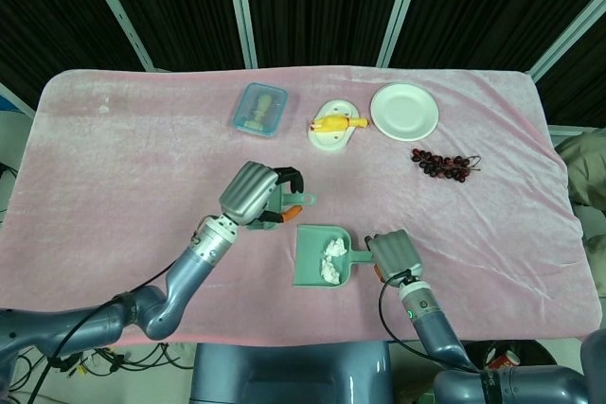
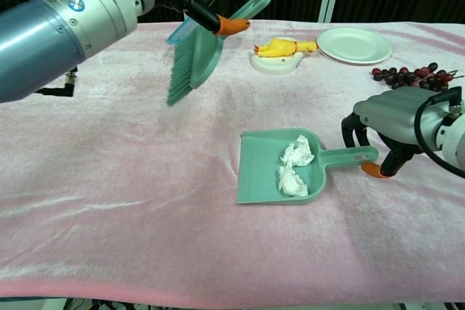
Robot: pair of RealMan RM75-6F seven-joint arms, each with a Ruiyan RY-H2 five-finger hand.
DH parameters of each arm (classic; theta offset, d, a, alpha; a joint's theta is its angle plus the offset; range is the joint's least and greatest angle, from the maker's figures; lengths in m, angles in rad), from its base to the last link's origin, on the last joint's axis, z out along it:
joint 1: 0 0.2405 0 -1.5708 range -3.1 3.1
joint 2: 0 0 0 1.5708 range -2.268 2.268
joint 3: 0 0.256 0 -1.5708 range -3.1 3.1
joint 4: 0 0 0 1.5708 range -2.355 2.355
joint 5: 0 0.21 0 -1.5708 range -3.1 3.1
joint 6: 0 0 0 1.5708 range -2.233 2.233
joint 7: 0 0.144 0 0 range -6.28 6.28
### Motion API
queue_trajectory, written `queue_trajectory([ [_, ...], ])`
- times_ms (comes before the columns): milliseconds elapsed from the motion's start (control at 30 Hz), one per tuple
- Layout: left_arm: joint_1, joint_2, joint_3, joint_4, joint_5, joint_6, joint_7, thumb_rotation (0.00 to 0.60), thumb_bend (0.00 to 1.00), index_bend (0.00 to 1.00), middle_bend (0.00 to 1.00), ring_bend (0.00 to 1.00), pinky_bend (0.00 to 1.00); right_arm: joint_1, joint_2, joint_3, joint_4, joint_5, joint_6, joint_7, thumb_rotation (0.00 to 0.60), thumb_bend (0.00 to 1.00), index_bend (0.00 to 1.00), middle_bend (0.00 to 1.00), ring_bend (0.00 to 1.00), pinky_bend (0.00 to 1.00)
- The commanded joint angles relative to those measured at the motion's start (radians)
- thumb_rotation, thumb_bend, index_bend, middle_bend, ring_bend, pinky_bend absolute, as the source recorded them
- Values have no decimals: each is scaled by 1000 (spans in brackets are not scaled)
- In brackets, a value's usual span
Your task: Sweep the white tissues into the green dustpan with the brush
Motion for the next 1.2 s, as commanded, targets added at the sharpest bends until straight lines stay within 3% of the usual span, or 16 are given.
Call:
queue_trajectory([
  [33, 29, 47, 23, -21, -11, -2, 3, 600, 410, 628, 674, 858, 999, 0, -6, 0, 4, 6, 6, -8, 600, 407, 610, 459, 659, 766],
  [367, 56, 93, 55, -26, 2, 8, -15, 600, 406, 623, 670, 858, 999, -3, -24, -4, 3, 32, 32, -43, 600, 332, 493, 377, 658, 767],
  [667, 70, 112, 69, -37, 7, 18, -21, 600, 406, 623, 670, 858, 999, -4, -23, -5, -28, 55, 62, -83, 600, 237, 255, 262, 656, 766],
  [867, 82, 138, 86, -71, -4, 11, 8, 600, 406, 628, 671, 858, 999, -10, -11, -12, -58, 58, 83, -97, 600, 204, 180, 203, 652, 767],
  [1033, 83, 181, 121, -119, -50, -45, 116, 600, 405, 631, 673, 858, 999, -20, 11, -20, -85, 38, 99, -91, 600, 203, 169, 189, 648, 767],
  [1200, 64, 223, 167, -179, -232, -130, 373, 600, 406, 626, 671, 858, 999, -37, 51, -28, -110, 6, 115, -67, 600, 203, 167, 185, 648, 767],
])
